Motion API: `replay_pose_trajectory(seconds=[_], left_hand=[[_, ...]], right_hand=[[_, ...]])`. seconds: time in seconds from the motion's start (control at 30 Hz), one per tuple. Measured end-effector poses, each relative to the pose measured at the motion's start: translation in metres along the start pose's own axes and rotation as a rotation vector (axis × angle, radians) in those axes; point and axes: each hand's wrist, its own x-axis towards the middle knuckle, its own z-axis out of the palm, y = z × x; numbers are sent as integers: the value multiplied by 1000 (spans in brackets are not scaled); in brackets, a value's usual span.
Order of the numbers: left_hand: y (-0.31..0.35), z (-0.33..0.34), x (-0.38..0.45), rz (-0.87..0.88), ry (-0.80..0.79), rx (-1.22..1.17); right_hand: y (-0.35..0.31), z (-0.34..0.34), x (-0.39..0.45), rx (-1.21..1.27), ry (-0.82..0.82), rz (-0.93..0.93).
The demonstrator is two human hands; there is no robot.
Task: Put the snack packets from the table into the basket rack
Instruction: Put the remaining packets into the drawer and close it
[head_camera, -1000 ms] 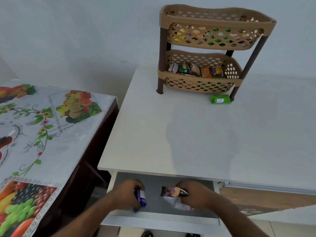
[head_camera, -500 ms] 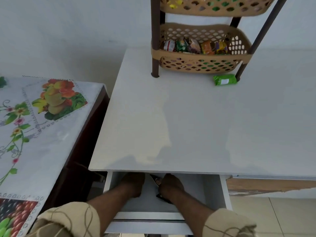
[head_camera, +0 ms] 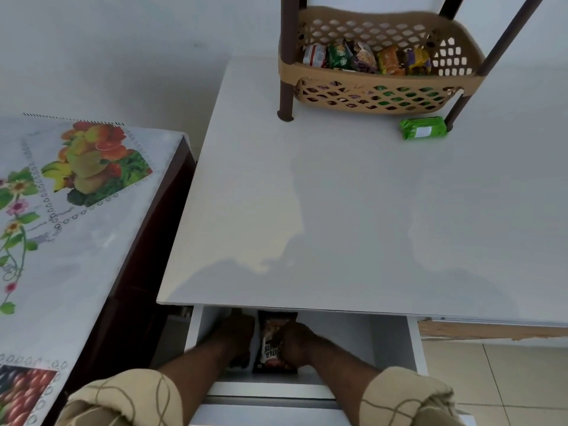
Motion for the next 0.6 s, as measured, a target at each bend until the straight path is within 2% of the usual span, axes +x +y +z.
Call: replay_pose_trajectory(seconds=[0.07, 0.27, 0.37, 0.6], left_hand=[[-3, 0, 2, -78, 59, -91], [-7, -6, -6, -43, 49, -96], [-8, -15, -14, -42, 43, -107], [-7, -37, -51, 33, 158, 24]], right_hand=[[-3, 5, 2, -35, -35, -35], [-2, -2, -3, -113, -125, -90], [3, -11, -14, -88, -53, -122], [23, -40, -55, -45, 43, -108]])
